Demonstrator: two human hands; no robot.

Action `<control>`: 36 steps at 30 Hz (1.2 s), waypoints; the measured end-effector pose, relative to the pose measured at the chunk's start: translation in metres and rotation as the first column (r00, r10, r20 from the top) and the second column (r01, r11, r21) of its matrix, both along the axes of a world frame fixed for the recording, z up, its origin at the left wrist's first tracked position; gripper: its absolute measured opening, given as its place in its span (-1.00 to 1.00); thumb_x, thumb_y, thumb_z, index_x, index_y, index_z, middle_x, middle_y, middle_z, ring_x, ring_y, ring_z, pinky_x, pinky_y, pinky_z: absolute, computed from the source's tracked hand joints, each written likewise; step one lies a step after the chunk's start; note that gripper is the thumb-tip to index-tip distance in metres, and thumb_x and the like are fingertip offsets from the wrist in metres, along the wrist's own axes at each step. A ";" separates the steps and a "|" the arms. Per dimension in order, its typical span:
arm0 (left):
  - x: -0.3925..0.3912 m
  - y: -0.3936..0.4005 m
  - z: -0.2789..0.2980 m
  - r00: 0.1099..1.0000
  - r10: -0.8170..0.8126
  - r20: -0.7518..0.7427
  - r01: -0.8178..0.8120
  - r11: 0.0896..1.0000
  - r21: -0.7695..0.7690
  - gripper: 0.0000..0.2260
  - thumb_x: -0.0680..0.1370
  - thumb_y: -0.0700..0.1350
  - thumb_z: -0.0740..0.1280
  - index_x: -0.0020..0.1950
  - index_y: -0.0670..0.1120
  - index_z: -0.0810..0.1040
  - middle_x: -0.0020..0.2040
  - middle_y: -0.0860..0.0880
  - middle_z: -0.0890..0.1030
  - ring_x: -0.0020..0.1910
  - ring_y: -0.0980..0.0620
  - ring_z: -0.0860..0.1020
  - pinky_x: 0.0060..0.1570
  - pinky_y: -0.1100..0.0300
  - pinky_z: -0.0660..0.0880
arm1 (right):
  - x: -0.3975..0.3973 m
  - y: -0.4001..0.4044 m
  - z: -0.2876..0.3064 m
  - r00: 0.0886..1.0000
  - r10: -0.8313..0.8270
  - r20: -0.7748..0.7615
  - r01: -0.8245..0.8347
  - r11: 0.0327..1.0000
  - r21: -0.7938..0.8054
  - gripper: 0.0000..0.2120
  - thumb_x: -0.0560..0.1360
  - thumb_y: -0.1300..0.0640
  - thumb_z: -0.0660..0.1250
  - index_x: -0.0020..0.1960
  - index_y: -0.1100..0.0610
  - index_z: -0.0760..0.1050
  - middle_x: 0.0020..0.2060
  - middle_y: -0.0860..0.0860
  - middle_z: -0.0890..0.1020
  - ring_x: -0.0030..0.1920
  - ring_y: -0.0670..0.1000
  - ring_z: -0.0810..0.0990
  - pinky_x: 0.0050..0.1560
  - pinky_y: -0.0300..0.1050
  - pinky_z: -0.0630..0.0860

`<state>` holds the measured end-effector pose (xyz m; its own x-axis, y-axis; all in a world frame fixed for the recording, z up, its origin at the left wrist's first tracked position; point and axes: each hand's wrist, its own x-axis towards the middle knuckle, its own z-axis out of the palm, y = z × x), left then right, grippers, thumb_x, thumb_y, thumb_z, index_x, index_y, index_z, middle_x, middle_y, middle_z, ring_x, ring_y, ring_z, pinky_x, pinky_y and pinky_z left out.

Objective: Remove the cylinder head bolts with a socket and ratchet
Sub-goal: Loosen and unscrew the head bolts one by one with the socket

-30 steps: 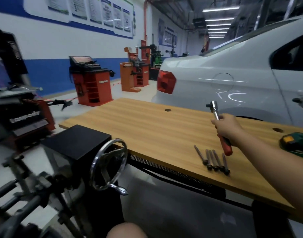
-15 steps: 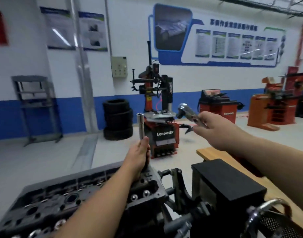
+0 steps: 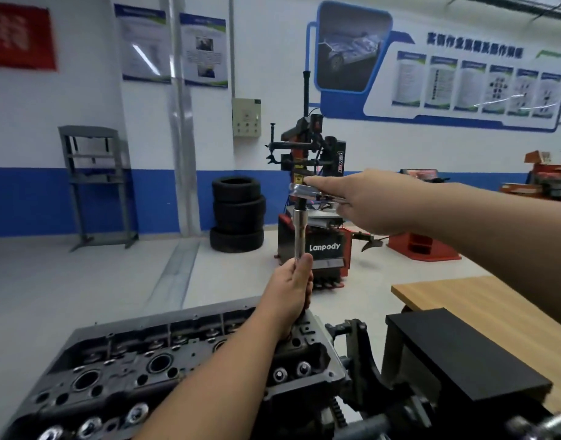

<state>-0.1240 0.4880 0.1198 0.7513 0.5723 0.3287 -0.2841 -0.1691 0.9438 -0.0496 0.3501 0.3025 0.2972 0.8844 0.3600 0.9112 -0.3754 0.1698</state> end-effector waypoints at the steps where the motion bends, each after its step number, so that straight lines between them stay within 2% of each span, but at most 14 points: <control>1: 0.000 0.000 0.000 1.000 -0.001 -0.004 0.001 1.000 0.004 -0.53 0.46 0.36 0.22 -0.17 -0.06 0.35 -0.43 0.11 0.37 -0.46 0.12 0.30 -0.44 0.27 0.29 | 0.000 0.000 0.002 0.999 -0.020 0.027 0.020 1.000 -0.009 -0.26 0.65 0.22 0.10 0.49 -0.50 -0.11 -0.18 -0.02 0.41 -0.30 0.00 0.54 -0.41 -0.09 0.44; 3: 0.000 0.000 0.001 1.000 0.014 -0.023 -0.014 1.000 0.020 -0.51 0.45 0.38 0.22 -0.16 -0.07 0.36 -0.44 0.12 0.38 -0.47 0.14 0.31 -0.44 0.27 0.32 | 0.001 0.001 0.007 0.999 -0.019 0.041 0.020 0.999 -0.030 -0.20 0.62 0.28 0.10 0.49 -0.51 -0.09 0.03 0.03 0.57 -0.31 -0.02 0.54 -0.43 -0.12 0.43; 5: -0.001 -0.001 0.001 0.999 0.027 -0.027 -0.027 0.999 0.024 -0.50 0.45 0.38 0.22 -0.16 -0.08 0.36 -0.43 0.12 0.39 -0.46 0.13 0.32 -0.43 0.27 0.33 | 0.003 0.003 0.013 0.999 0.003 0.046 -0.001 0.998 -0.058 -0.18 0.59 0.31 0.10 0.50 -0.50 -0.07 0.32 0.01 0.54 -0.31 -0.08 0.52 -0.43 -0.18 0.39; 10: -0.004 -0.003 0.003 0.999 0.024 -0.032 -0.024 1.000 0.014 -0.52 0.46 0.37 0.23 -0.16 -0.07 0.34 -0.45 0.11 0.37 -0.48 0.13 0.31 -0.43 0.26 0.32 | 0.006 0.005 0.024 0.993 0.116 0.000 -0.116 0.986 -0.117 -0.17 0.56 0.31 0.13 0.46 -0.54 0.01 0.51 -0.10 0.37 -0.05 -0.13 0.41 -0.20 -0.34 0.28; 11: -0.005 -0.003 0.004 0.999 0.022 -0.035 -0.021 1.000 0.014 -0.52 0.46 0.36 0.23 -0.16 -0.07 0.33 -0.46 0.12 0.37 -0.48 0.13 0.30 -0.42 0.25 0.32 | 0.007 0.005 0.026 0.991 0.132 -0.008 -0.132 0.983 -0.125 -0.17 0.56 0.31 0.13 0.46 -0.55 0.01 0.51 -0.10 0.36 -0.08 -0.15 0.42 -0.19 -0.34 0.28; 13: -0.005 -0.004 0.005 0.999 0.013 -0.033 -0.013 1.000 0.009 -0.53 0.47 0.35 0.23 -0.17 -0.07 0.32 -0.46 0.12 0.34 -0.48 0.13 0.28 -0.40 0.23 0.28 | 0.008 0.004 0.029 0.989 0.146 0.002 -0.144 0.980 -0.137 -0.16 0.56 0.32 0.13 0.45 -0.57 0.00 0.47 -0.09 0.41 -0.17 -0.19 0.48 -0.19 -0.24 0.42; 15: -0.005 -0.004 0.006 1.000 0.006 -0.027 -0.006 1.000 0.004 -0.54 0.48 0.34 0.23 -0.17 -0.07 0.31 -0.46 0.12 0.32 -0.48 0.12 0.26 -0.40 0.22 0.25 | 0.008 0.003 0.033 0.987 0.155 0.034 -0.148 0.976 -0.158 -0.15 0.57 0.31 0.12 0.41 -0.61 -0.03 0.26 -0.11 0.53 -0.23 -0.17 0.53 -0.17 -0.14 0.51; 18: -0.005 -0.005 0.007 1.000 0.002 -0.026 -0.002 1.000 0.005 -0.54 0.48 0.34 0.23 -0.17 -0.07 0.31 -0.46 0.12 0.32 -0.48 0.13 0.25 -0.41 0.22 0.23 | 0.010 0.001 0.037 0.980 0.190 0.063 -0.176 0.968 -0.181 -0.12 0.60 0.27 0.13 0.28 -0.73 -0.12 -0.20 -0.18 0.45 -0.36 -0.34 0.47 -0.36 -0.20 0.33; 21: -0.007 -0.006 0.007 0.999 0.002 -0.035 -0.001 1.000 0.026 -0.53 0.48 0.35 0.21 -0.17 -0.07 0.31 -0.46 0.14 0.32 -0.48 0.14 0.25 -0.42 0.25 0.25 | 0.018 0.002 0.038 0.970 0.237 0.049 -0.225 0.958 -0.178 -0.11 0.61 0.23 0.17 0.18 -0.78 -0.16 -0.39 -0.10 0.43 -0.41 -0.32 0.45 -0.38 -0.16 0.31; 23: -0.007 -0.006 0.007 0.999 0.004 -0.045 -0.002 0.999 0.040 -0.53 0.48 0.36 0.19 -0.18 -0.07 0.31 -0.47 0.14 0.32 -0.48 0.15 0.27 -0.42 0.28 0.27 | 0.023 0.003 0.037 0.970 0.243 0.017 -0.236 0.954 -0.182 -0.12 0.61 0.23 0.19 0.23 -0.75 -0.13 -0.39 -0.12 0.51 -0.40 -0.30 0.46 -0.36 -0.15 0.35; 25: -0.007 -0.005 0.007 0.999 0.003 -0.052 -0.001 0.999 0.045 -0.53 0.48 0.36 0.18 -0.17 -0.07 0.31 -0.47 0.15 0.33 -0.48 0.16 0.28 -0.43 0.31 0.28 | 0.026 0.005 0.036 0.967 0.253 -0.023 -0.252 0.948 -0.193 -0.13 0.61 0.24 0.21 0.27 -0.72 -0.11 -0.36 -0.50 0.49 -0.35 -0.35 0.48 -0.31 -0.21 0.34; 27: -0.007 -0.004 0.007 0.999 0.002 -0.051 0.001 0.999 0.045 -0.53 0.48 0.36 0.18 -0.17 -0.07 0.32 -0.48 0.15 0.34 -0.49 0.17 0.29 -0.43 0.32 0.30 | 0.027 0.007 0.033 0.965 0.256 -0.055 -0.261 0.947 -0.185 -0.14 0.61 0.24 0.25 0.28 -0.70 -0.08 -0.31 -0.66 0.40 -0.27 -0.41 0.49 -0.25 -0.25 0.33; 33: -0.006 -0.002 0.005 0.998 0.007 -0.060 -0.004 0.999 0.051 -0.52 0.47 0.39 0.18 -0.18 -0.05 0.33 -0.44 0.12 0.35 -0.47 0.15 0.29 -0.40 0.27 0.30 | 0.021 0.006 0.030 0.966 0.252 -0.058 -0.258 0.954 -0.152 -0.16 0.61 0.26 0.25 0.31 -0.64 -0.06 -0.38 -0.73 0.30 -0.30 -0.49 0.45 -0.32 -0.26 0.29; 36: -0.005 -0.001 0.005 0.999 0.023 -0.049 -0.021 0.999 0.029 -0.52 0.48 0.38 0.18 -0.18 -0.05 0.34 -0.44 0.11 0.36 -0.48 0.15 0.29 -0.42 0.27 0.30 | 0.011 0.005 0.021 0.978 0.203 -0.049 -0.207 0.973 -0.103 -0.14 0.58 0.28 0.19 0.39 -0.63 -0.05 -0.37 -0.47 0.49 -0.32 -0.41 0.50 -0.44 -0.32 0.34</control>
